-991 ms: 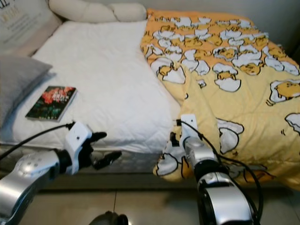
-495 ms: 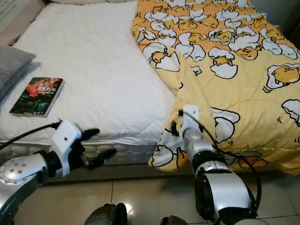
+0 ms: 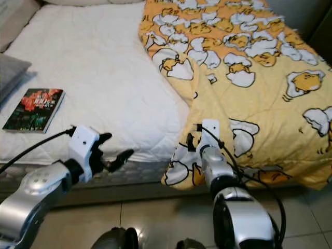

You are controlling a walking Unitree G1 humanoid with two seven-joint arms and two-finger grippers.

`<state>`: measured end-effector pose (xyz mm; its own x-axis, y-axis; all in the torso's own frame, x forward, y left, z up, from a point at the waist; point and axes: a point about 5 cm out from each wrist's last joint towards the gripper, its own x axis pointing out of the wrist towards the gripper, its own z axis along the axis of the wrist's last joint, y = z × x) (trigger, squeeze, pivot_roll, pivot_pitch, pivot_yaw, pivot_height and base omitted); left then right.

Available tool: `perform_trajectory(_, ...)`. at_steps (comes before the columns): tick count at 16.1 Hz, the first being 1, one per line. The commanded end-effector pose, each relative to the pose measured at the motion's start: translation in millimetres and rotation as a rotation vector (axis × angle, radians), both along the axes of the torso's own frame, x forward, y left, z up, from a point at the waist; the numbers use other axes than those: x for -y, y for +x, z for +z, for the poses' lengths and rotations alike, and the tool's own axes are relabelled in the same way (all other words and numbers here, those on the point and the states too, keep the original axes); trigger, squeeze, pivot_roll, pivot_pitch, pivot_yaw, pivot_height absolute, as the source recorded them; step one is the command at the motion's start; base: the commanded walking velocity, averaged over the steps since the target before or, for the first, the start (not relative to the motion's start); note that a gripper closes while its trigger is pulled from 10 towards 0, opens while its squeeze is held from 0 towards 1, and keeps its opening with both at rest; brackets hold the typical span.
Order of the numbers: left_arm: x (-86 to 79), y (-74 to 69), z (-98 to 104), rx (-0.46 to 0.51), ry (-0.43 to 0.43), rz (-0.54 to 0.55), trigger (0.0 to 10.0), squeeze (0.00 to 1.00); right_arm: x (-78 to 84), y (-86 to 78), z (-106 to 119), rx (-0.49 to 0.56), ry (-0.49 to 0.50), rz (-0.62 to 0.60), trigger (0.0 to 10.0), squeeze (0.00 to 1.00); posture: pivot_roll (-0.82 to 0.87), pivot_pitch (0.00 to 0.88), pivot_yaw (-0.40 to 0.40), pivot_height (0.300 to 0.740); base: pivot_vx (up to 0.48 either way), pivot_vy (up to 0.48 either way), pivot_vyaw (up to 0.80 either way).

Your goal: Clean up the room

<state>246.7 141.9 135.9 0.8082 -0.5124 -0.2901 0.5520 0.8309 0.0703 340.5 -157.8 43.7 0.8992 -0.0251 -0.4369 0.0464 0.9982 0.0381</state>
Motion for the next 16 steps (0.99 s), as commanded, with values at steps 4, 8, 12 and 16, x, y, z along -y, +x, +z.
perform_trajectory(4,-10.3,5.9,-6.8,0.016,-0.04,0.195,10.0,0.0,-5.1,-41.4,8.4,0.169,0.038,0.11,10.0,0.0,0.02,0.0,0.0,0.74,0.0,0.0,0.0)
perform_trajectory(8,-10.7,7.3,-10.8,0.025,-0.07,0.273,10.0,0.0,9.0,-72.4,23.8,0.239,0.033,0.07,10.0,0.0,-0.03,0.0,0.02,0.74,0.0,0.0,0.0)
perform_trajectory(12,-10.4,9.2,-13.8,0.021,-0.08,0.289,10.0,0.0,20.5,-96.1,26.5,0.182,-0.007,0.039,10.0,0.0,-0.04,0.0,0.024,0.74,0.0,0.0,0.0)
perform_trajectory(16,-8.6,7.9,-14.6,0.023,-0.081,0.279,10.0,0.0,17.7,-101.9,28.2,0.159,-0.012,0.057,10.0,0.0,-0.04,0.0,0.02,0.74,0.254,0.0,0.0)
